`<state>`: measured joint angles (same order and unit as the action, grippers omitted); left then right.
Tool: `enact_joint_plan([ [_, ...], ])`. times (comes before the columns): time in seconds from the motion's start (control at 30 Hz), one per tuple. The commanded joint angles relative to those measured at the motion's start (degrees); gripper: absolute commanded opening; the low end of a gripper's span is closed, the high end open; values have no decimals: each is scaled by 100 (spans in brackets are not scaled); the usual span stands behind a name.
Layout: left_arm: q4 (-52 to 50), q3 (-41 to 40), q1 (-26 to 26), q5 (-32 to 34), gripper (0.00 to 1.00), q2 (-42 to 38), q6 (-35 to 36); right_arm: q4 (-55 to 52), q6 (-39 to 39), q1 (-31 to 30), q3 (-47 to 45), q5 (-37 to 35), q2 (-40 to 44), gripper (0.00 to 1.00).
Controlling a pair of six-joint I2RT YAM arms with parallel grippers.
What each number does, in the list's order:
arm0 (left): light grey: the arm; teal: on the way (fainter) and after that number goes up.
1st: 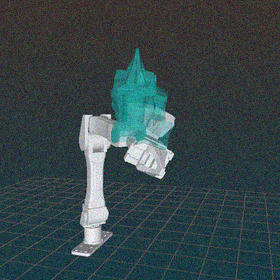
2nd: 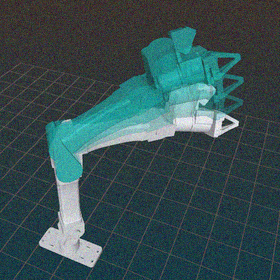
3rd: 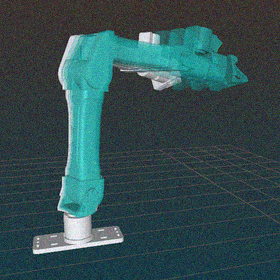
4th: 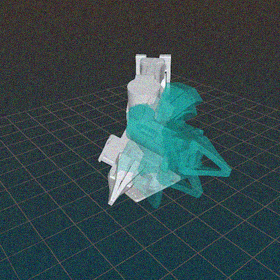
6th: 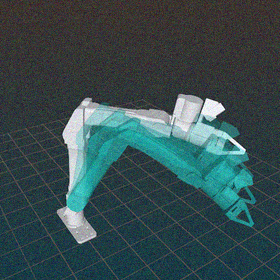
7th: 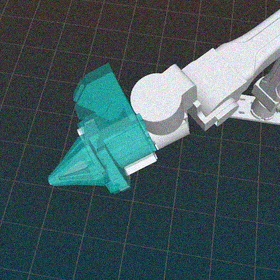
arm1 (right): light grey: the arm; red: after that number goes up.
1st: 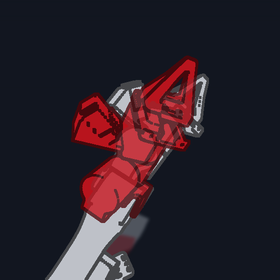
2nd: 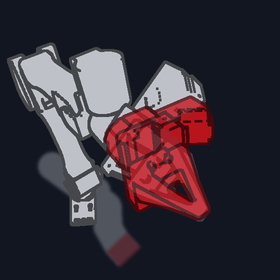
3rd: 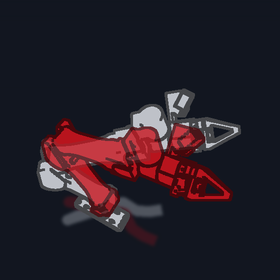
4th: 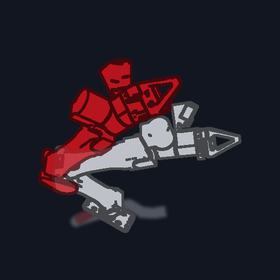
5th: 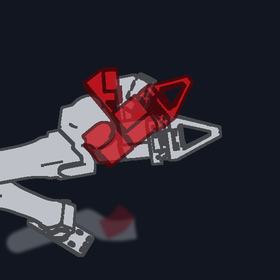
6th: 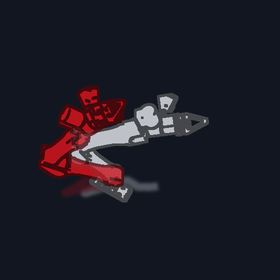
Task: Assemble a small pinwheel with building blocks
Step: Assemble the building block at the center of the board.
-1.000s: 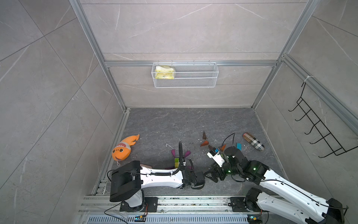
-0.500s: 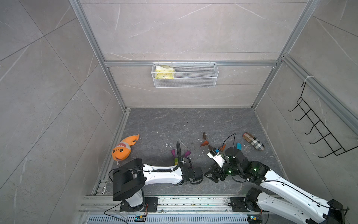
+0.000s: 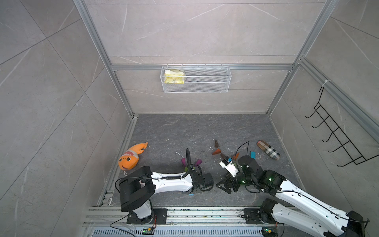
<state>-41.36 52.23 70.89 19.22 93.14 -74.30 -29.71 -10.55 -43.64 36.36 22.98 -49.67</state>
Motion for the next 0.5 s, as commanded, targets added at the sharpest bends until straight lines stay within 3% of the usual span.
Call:
enact_joint_plan([
  [0.0,-7,51,-47,-2,17,98,135,49,13,4,-22,67,-21,88],
  [0.23,100,33,-99,-6,23,134,171,53,15,0,-16,84,-29,88],
  [0.47,25,130,-111,77,46,186,232,53,13,-2,-11,85,-52,88],
])
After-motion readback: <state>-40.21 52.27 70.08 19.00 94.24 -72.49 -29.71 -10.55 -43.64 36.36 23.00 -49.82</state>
